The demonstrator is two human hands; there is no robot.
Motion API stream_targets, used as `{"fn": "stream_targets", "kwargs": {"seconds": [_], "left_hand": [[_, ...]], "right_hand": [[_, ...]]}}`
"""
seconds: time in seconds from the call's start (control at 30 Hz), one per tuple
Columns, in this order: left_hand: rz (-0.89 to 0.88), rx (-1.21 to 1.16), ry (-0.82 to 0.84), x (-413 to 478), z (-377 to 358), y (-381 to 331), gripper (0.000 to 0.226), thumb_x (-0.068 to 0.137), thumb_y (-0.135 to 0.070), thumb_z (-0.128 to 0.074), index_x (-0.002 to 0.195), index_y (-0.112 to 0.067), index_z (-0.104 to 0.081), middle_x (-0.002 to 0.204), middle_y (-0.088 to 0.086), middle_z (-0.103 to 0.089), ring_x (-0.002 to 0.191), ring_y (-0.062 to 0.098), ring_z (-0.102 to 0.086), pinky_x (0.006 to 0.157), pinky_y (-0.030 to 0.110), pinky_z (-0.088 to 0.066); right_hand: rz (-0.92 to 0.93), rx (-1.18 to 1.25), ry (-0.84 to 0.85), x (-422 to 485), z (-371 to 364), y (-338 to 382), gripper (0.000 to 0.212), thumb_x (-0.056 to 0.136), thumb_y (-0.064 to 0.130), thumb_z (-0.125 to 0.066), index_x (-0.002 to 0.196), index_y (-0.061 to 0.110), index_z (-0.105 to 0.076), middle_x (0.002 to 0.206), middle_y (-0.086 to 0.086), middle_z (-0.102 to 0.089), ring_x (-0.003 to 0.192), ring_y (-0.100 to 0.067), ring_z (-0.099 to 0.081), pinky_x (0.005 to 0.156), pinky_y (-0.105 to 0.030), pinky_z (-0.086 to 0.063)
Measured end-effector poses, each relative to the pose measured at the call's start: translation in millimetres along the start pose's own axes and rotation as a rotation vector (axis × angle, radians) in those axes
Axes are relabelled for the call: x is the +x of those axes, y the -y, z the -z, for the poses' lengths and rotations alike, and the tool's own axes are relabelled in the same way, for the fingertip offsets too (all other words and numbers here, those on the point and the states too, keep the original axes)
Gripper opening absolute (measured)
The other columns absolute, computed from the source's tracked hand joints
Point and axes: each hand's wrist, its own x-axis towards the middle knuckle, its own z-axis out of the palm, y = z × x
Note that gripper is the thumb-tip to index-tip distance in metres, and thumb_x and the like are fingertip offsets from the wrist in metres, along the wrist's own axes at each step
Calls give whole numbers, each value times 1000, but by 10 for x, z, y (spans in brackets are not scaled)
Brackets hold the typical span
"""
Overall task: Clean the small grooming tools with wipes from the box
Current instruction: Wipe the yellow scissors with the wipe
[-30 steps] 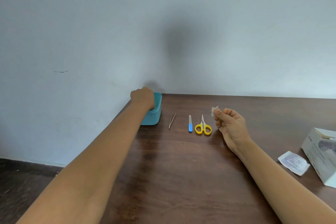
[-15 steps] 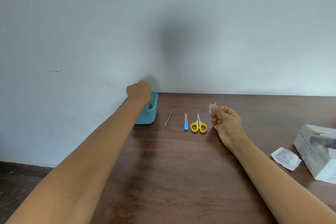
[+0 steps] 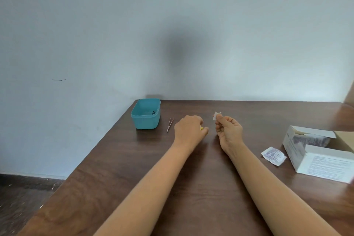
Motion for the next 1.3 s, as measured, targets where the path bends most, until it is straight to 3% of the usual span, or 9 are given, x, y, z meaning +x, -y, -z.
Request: {"fn": "stream_targets", "kwargs": {"seconds": [0.27,0.43,0.57,0.67,0.73,0.8,0.87,1.1,1.3], "left_hand": [[-31,56,12,-178,-59,-75,22,94,-27,-51,102,-21,-71,105,8,-70,111,30,-60,86,34,-50],[-106,95,-38,-388,-32,-187,24,99,-26,-43,107,-15,-62,104,7,-68,97,30,-62,73,33,-45],[-48,-198,-158,-579,-3,-286,20,97,-27,-48,96,-13,-62,87,3,-68,84,23,-62,67,29,-41],[127,-684,-249,-719,4,-367,13,92,-20,-59,82,-14,-66,73,-3,-68,71,12,-66,67,18,-48],[286,-1071,-269,-802,-2,-433,13,92,-15,-61,80,-13,-65,74,0,-69,67,12,-66,70,23,-54],[387,-1442,-218,-877,5,-504,11,95,-11,-58,85,-8,-63,78,6,-69,68,12,-66,69,24,-57],[437,-1635,-160,-922,32,-535,11,96,-9,-55,88,-7,-61,80,8,-69,69,9,-66,66,20,-56],[378,-1530,-75,-917,40,-487,10,95,-16,-58,87,-15,-65,74,-10,-64,66,2,-48,68,19,-42],[509,-1594,-102,-811,57,-464,18,99,-17,-48,86,-20,-60,89,-5,-66,84,3,-58,68,20,-40]], "right_hand": [[13,-72,-22,-231,140,59,26,85,-2,-65,70,11,-48,63,-1,-50,53,-7,-50,55,-15,-48],[-1,-124,41,-397,275,160,23,85,0,-65,72,10,-49,66,-4,-50,56,-10,-49,53,-15,-48],[-39,-196,134,-545,427,272,21,85,2,-65,72,10,-51,66,-6,-52,56,-11,-49,54,-17,-46],[-27,-180,182,-663,517,331,23,84,1,-65,71,11,-49,61,-4,-55,52,-9,-49,53,-17,-44],[6,-182,204,-735,554,351,24,83,0,-66,71,13,-49,64,-5,-56,54,-10,-50,54,-17,-43],[42,-227,253,-796,575,356,24,82,2,-68,70,15,-51,68,-7,-58,60,-14,-49,59,-20,-41],[66,-280,321,-852,570,358,24,82,2,-68,72,16,-51,68,-5,-62,65,-16,-48,64,-26,-38],[45,-303,365,-919,532,418,23,87,-2,-61,78,15,-49,73,-1,-70,71,-12,-65,68,-26,-51],[44,-253,378,-866,514,419,22,90,-4,-57,78,14,-50,72,-1,-68,71,-14,-67,68,-25,-55]]}}
